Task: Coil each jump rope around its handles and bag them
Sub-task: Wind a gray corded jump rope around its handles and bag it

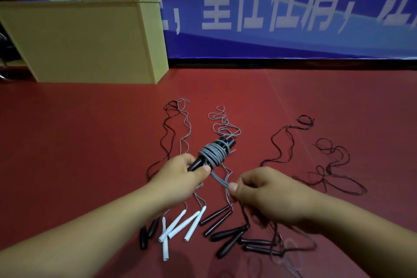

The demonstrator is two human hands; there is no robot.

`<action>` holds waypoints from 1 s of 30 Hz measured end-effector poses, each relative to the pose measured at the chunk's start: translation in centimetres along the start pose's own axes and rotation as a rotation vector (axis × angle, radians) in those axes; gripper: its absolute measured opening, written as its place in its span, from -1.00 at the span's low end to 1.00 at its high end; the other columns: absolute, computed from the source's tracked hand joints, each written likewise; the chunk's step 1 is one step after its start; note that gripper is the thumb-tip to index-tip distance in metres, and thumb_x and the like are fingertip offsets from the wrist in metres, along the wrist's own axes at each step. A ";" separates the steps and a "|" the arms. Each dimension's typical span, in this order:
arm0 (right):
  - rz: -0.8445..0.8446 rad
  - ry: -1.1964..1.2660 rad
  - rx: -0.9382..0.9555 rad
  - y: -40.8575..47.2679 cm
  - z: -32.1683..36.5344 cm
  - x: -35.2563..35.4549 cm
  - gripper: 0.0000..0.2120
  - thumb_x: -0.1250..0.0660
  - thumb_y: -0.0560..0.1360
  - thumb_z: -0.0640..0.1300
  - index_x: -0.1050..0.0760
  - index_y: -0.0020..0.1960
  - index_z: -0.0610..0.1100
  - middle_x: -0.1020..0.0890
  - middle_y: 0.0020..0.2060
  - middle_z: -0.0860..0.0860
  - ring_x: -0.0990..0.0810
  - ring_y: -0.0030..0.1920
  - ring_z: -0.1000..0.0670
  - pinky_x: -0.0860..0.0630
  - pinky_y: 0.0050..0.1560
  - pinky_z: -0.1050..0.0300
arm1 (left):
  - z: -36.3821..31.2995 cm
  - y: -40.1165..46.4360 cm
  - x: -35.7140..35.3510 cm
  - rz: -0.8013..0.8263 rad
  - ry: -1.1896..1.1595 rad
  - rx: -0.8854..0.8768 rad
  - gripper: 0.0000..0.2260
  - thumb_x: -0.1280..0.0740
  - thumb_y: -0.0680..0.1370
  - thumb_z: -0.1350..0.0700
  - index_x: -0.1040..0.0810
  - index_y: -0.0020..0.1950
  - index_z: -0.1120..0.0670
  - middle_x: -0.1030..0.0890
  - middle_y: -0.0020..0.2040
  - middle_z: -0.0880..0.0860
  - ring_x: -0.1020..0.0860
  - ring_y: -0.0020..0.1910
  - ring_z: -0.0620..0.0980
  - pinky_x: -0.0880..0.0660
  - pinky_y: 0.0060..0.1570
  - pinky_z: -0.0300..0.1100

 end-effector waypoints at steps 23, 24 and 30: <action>-0.214 -0.254 0.103 0.3 0.3 1.0 -0.77 -0.33 0.54 0.01 -0.55 -0.20 -0.10 -0.50 -0.43 0.09 -0.38 -0.46 0.16 -0.36 -0.40 0.30 | -1.3 -1.6 -1.9 0.428 0.687 -0.273 -0.87 -0.34 0.53 -0.12 -0.48 -0.13 -0.10 -0.58 -0.18 -0.10 -0.57 -0.12 -0.03 -0.52 -0.09 -0.15; -0.205 -0.312 0.101 0.3 0.2 1.4 -0.78 -0.34 0.54 0.03 -0.56 -0.20 -0.07 -0.50 -0.43 0.09 -0.38 -0.48 0.20 -0.34 -0.41 0.33 | -1.5 -2.1 -2.0 0.472 0.700 -0.280 -0.86 -0.33 0.54 -0.12 -0.50 -0.08 -0.08 -0.58 -0.19 -0.09 -0.57 -0.12 -0.03 -0.52 -0.09 -0.14; -0.197 -0.240 0.055 0.1 -0.3 4.3 -0.84 -0.45 0.48 -0.02 -0.63 -0.20 -0.09 -0.50 -0.51 0.09 -0.35 -0.57 0.21 -0.30 -0.52 0.39 | -2.4 -2.6 -0.3 0.587 0.609 -0.257 -0.87 -0.32 0.58 -0.04 -0.56 0.10 -0.09 -0.63 -0.10 -0.01 -0.57 -0.15 -0.01 -0.51 -0.05 -0.06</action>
Point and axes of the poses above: each hand's wrist, its own y-axis towards the middle knuckle, its own x-axis out of the back of the hand, z = x × y, the point moved 2 cm from there along y, towards the middle knuckle
